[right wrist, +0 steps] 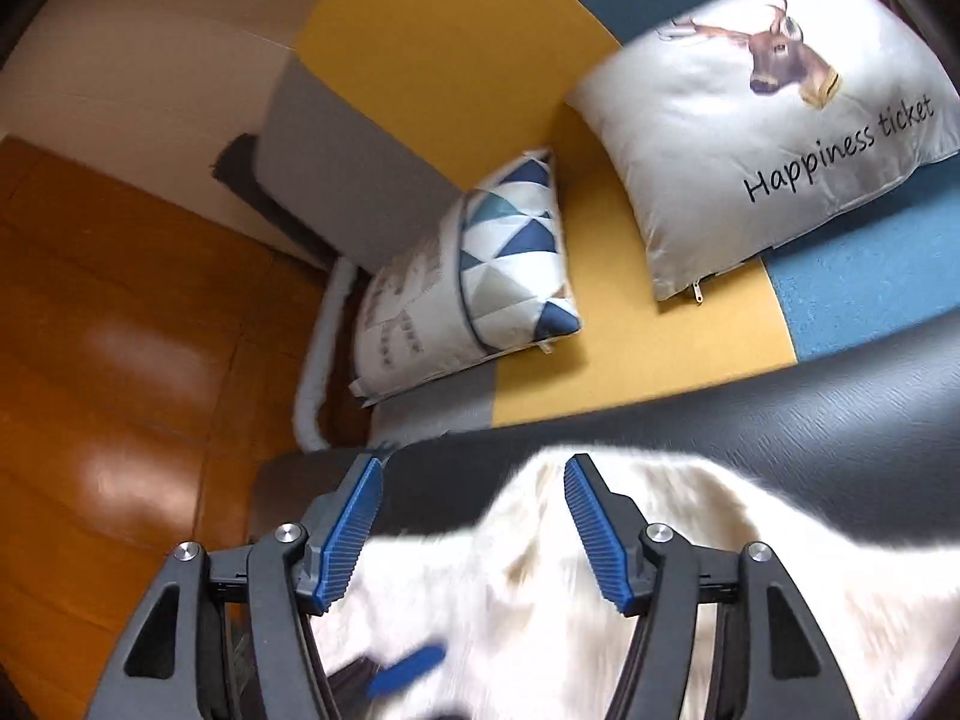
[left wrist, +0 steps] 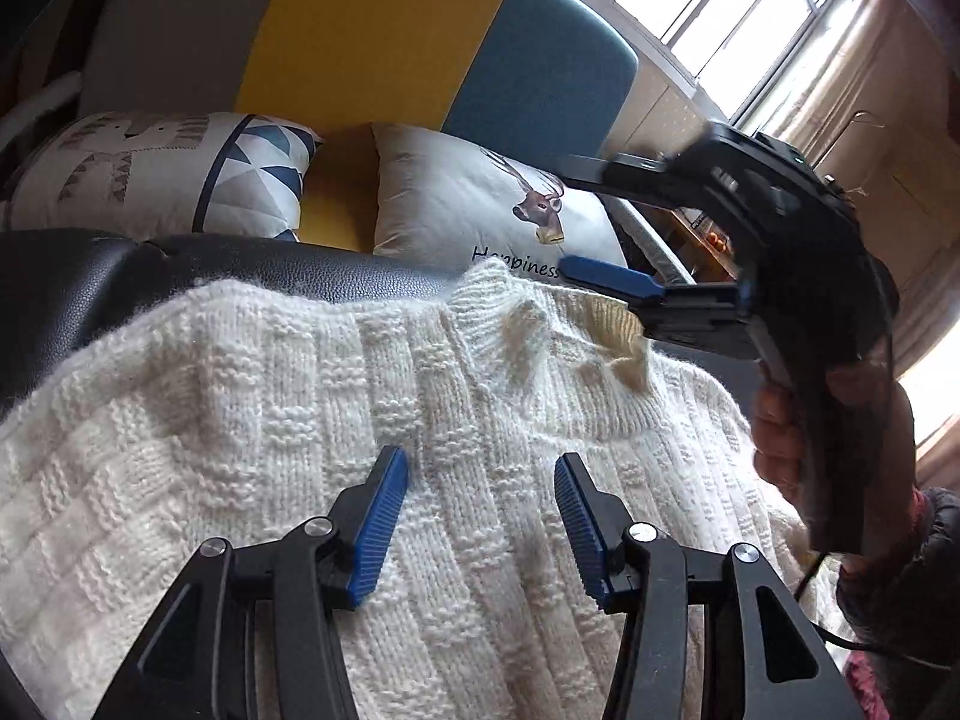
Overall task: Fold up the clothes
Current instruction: 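Release the collar with the left gripper and withdraw both grippers above the sweater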
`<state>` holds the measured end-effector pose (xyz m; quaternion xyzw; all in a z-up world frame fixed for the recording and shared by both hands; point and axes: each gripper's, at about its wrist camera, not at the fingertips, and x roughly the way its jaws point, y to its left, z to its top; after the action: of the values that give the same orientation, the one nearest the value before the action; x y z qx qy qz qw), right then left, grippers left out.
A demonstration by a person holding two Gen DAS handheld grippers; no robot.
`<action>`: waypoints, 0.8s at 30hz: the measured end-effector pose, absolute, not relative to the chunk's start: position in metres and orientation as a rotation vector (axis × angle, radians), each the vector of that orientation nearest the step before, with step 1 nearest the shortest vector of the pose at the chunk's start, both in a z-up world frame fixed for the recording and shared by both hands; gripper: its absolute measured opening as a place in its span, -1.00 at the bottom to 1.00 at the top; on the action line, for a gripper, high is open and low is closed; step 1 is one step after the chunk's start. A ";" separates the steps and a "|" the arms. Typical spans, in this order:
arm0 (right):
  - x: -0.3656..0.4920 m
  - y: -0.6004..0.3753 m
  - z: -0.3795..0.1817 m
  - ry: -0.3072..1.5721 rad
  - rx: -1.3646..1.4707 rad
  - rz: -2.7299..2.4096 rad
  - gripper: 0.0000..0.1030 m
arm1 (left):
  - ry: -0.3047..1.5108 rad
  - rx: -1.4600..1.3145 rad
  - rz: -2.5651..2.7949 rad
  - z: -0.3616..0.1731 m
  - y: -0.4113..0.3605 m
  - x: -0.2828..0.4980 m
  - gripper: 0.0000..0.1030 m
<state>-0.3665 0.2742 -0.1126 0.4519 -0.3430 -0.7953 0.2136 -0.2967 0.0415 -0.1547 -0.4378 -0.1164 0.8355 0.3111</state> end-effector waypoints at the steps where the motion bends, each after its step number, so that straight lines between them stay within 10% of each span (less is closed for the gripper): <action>1: -0.356 0.277 -0.109 -0.922 1.264 -2.223 0.25 | -0.305 -1.155 2.207 -0.155 0.042 -0.296 0.01; 15: -0.299 0.309 -0.117 -0.903 1.410 -2.333 0.19 | -0.189 -1.199 2.276 -0.145 0.051 -0.291 0.01; 24: -0.187 0.229 -0.098 -0.545 1.378 -2.275 0.19 | -0.701 -1.152 2.373 -0.093 -0.121 -0.205 0.01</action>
<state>-0.1873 0.2292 -0.0976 0.4961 -0.1961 -0.8189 0.2117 -0.2049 -0.1210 -0.0926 -0.4132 -0.2513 0.8510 0.2049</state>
